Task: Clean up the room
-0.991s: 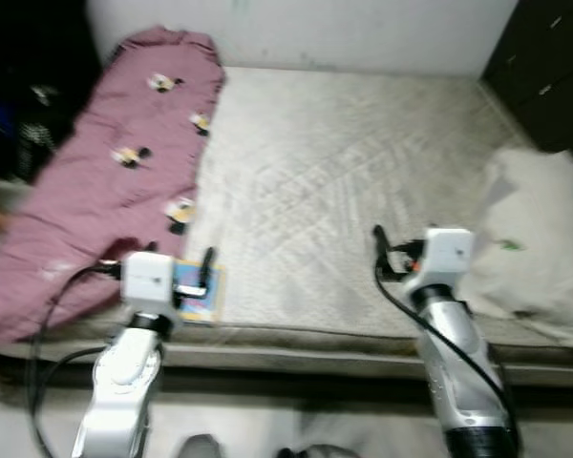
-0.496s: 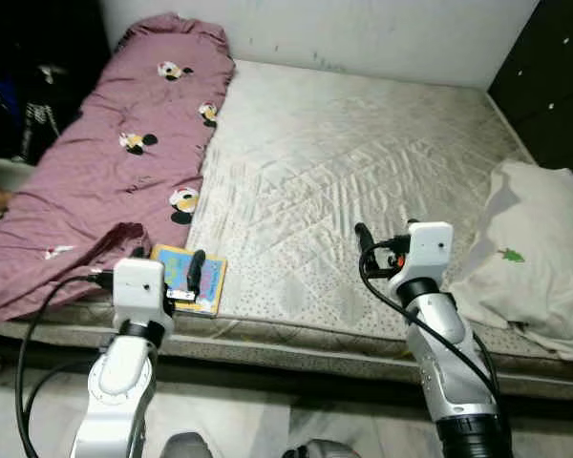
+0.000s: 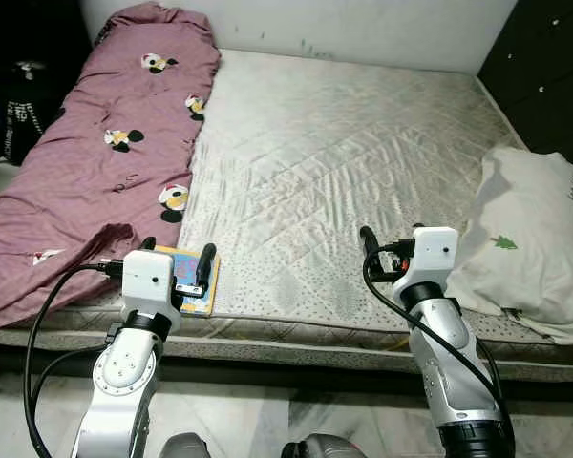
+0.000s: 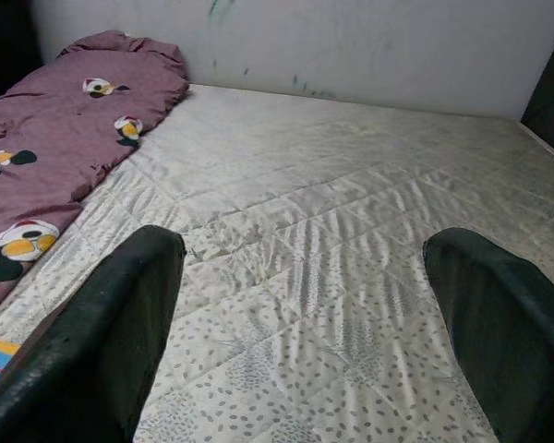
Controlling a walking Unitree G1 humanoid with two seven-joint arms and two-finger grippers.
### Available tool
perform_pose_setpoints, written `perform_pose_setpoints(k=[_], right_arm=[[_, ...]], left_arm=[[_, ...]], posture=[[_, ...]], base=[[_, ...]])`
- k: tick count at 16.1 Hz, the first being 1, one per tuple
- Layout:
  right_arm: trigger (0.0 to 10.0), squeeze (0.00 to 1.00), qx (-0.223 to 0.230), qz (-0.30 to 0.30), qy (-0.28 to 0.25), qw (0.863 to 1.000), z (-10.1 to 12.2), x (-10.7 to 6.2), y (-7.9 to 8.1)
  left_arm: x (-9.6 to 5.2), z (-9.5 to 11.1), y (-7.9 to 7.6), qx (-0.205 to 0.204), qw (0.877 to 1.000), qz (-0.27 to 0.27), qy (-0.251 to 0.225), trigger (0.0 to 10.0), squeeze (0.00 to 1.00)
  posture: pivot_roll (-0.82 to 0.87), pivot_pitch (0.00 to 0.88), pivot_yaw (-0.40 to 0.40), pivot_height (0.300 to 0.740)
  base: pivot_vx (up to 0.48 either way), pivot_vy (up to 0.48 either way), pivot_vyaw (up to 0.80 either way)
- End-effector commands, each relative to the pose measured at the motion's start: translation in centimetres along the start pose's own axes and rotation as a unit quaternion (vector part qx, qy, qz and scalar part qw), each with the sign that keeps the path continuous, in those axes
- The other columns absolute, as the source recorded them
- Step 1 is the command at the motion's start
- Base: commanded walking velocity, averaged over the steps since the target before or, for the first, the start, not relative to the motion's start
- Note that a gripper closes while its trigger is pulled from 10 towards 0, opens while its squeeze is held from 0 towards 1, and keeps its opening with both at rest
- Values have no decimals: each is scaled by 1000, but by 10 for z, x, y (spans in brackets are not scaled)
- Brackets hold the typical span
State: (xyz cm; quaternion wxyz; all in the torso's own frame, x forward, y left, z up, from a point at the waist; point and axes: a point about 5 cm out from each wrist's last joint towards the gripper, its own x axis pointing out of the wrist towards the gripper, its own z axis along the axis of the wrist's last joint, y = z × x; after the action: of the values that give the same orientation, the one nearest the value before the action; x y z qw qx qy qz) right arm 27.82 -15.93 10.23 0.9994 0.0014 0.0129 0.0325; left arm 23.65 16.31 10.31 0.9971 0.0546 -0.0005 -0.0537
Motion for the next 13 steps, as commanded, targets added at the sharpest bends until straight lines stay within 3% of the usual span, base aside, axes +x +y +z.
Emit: perform_pose_setpoints(k=[1, 13], right_arm=[[10000, 0, -3, -8, -6, 1000, 4, -1, -5], [10000, 0, -7, -5, -8, 1000, 5, 2, -6]], left_arm=[[0, -1, -1, 2, 1000, -5, 4, 10000, 0], [2, -2, -4, 0, 1000, -8, 2, 10000, 0]], posture=[[-5, 46, -72, 740], [-2, 33, -78, 740]], base=[[0, -300, 0], [0, -306, 0]])
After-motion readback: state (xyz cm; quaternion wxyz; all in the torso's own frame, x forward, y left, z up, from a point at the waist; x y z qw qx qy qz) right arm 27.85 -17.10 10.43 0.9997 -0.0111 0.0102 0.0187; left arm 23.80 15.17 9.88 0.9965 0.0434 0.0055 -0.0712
